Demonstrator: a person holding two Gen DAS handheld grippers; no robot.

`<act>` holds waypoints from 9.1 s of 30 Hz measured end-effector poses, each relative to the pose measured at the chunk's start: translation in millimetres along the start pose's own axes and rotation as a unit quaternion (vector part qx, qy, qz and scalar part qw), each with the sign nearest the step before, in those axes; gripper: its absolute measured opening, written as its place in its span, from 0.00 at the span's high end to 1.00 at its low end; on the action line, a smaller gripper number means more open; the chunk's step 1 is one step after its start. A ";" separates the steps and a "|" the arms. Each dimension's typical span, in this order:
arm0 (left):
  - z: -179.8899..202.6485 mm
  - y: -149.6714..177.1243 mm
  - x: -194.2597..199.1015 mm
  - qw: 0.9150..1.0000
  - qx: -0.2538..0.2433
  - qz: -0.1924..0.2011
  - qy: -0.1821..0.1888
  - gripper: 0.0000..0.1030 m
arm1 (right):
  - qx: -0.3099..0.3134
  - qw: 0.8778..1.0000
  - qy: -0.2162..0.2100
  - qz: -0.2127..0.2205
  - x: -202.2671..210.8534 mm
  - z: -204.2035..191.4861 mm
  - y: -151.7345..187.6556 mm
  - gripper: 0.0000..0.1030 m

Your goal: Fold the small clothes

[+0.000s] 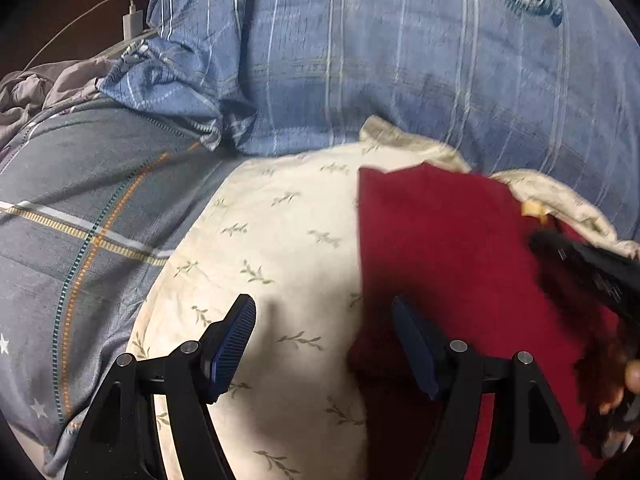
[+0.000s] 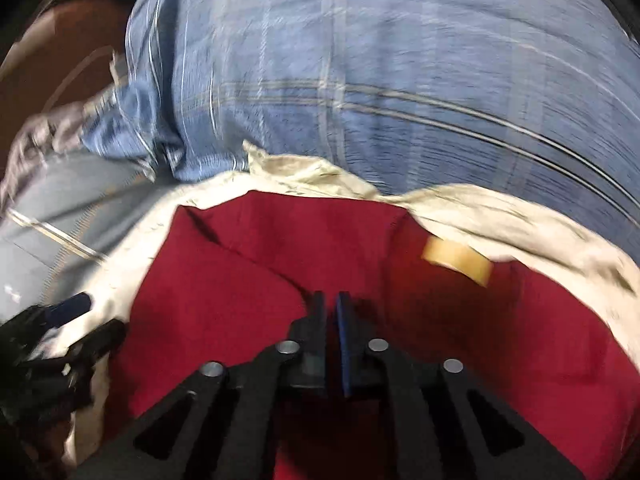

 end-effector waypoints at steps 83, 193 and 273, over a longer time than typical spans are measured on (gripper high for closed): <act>-27.7 -4.7 62.0 0.992 0.055 0.108 0.031 0.32 | 0.032 0.974 -0.174 -0.144 -13.0 -0.1 -31.0 0.58; 28.6 -35.1 1.3 0.990 0.019 0.008 0.138 0.34 | -0.004 0.991 0.134 0.012 124.9 86.0 123.4 0.36; 46.6 -2.9 -19.7 0.998 -0.056 -0.007 0.005 0.48 | -0.150 0.986 0.071 0.010 103.6 143.5 122.8 0.57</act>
Point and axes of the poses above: each gripper's, at about its wrist camera, not at the fingertips, and x roughly against the way its jaws point, z to its right, y to its underside, the point moved 7 cm from there along -x, roughly the way its jaws point, and after that the axes turned 14 degrees about -z, right-handed, at the moved point
